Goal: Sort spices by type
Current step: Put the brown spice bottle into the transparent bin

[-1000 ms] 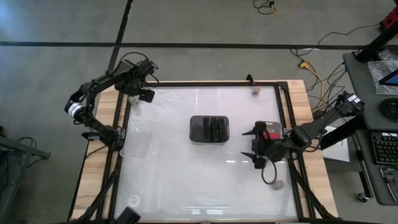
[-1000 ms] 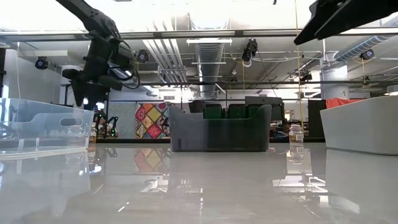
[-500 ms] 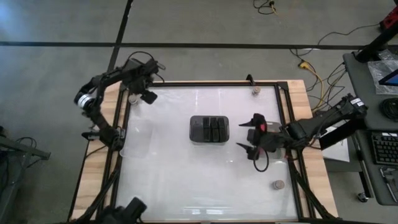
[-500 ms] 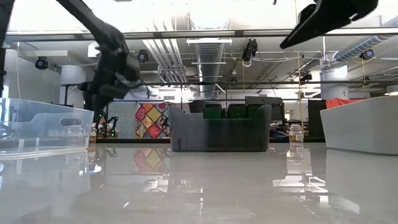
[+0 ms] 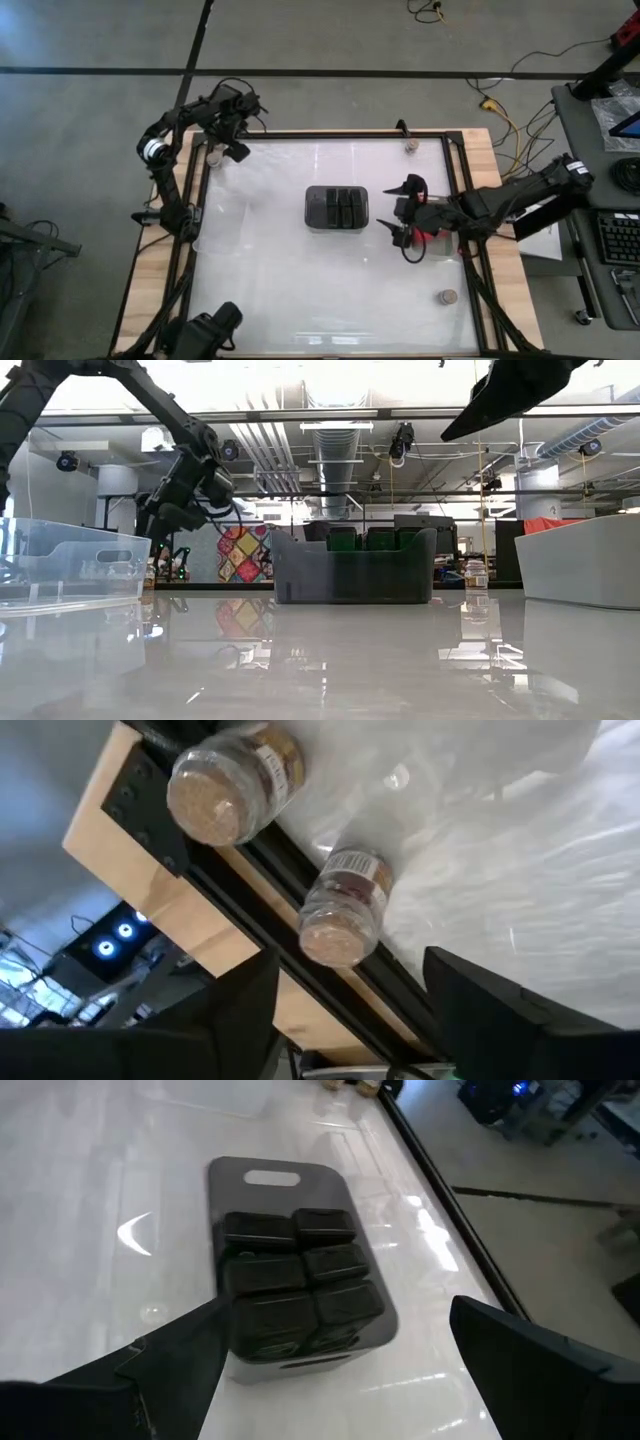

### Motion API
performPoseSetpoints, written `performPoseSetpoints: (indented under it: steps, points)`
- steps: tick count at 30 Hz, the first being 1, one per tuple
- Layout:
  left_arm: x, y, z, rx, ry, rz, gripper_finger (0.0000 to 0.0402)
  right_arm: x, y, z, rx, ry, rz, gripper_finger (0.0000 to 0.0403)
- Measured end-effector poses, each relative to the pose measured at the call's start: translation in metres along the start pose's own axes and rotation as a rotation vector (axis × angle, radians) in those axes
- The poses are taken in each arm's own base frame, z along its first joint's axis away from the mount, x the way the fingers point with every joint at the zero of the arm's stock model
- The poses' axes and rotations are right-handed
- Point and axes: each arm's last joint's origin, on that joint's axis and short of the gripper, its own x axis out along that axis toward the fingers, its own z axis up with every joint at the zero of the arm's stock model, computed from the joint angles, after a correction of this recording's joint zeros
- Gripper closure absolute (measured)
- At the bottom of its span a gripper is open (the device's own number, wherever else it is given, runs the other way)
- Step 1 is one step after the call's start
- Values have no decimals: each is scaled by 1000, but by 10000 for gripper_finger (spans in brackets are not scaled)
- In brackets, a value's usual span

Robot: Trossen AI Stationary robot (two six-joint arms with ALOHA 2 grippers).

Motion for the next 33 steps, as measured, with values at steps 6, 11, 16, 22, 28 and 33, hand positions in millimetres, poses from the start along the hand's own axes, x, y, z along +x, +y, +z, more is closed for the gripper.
performPoseSetpoints:
  steps: [6, 11, 16, 22, 28, 33]
  points:
    - [18, -6, 15, 68, 82, -38, 138, 4, -5, 0, 3, 12, 20, 37]
    - [37, -11, 27, 110, 153, -3, 137, 4, -6, 0, 3, 14, 24, 37]
    - [45, -14, 33, 144, 240, 36, 137, 4, -6, 0, -18, 16, 24, 37]
    - [51, -14, 38, 166, 327, 50, 137, 4, -6, -1, -13, 28, 22, 37]
    - [60, -18, 42, 193, 358, 45, 137, 4, -6, -4, -18, 51, 20, 37]
    - [63, -19, 42, 207, 368, 32, 143, 4, -6, -4, -14, 53, 20, 37]
